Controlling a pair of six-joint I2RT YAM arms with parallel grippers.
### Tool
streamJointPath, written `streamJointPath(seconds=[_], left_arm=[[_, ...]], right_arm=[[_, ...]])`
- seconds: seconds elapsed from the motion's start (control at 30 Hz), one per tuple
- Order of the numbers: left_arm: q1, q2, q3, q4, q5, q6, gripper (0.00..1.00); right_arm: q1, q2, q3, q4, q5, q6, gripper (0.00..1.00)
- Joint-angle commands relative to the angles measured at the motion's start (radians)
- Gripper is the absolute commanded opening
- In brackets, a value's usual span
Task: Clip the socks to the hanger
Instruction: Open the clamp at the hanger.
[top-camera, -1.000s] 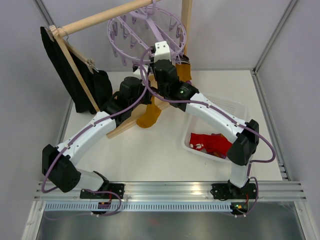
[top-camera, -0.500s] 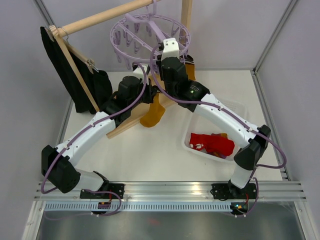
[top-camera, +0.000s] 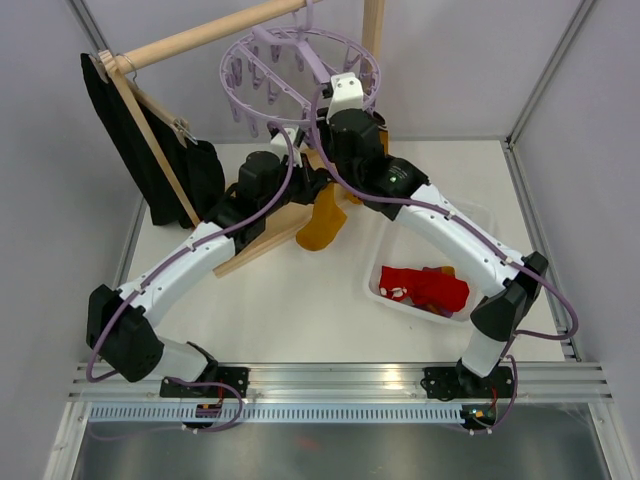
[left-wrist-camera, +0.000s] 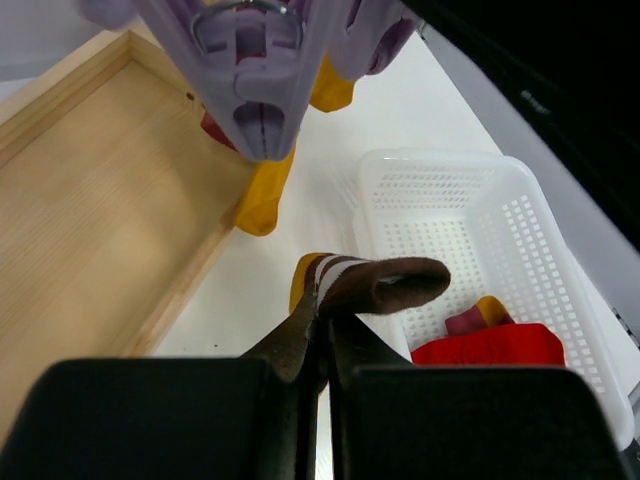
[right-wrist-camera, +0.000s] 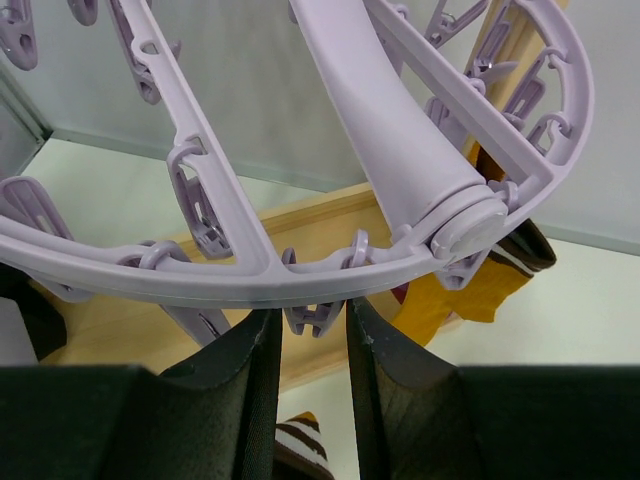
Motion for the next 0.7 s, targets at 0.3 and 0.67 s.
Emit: streamJointPath(seconds=[0.3,0.67], left_arm=[[-0.001,0.026,-0.01,0.138,0.083,-0.039,0.02],[-0.001,0.129,0.107,0.128,-0.02,-0.112,0.02]], right_arm=[[-0.081,-0.08,0.024,-0.066,-0.221,0.072,0.0],[-0.097,-0.1,0.026,-0.077,-0.238,0.066,0.0]])
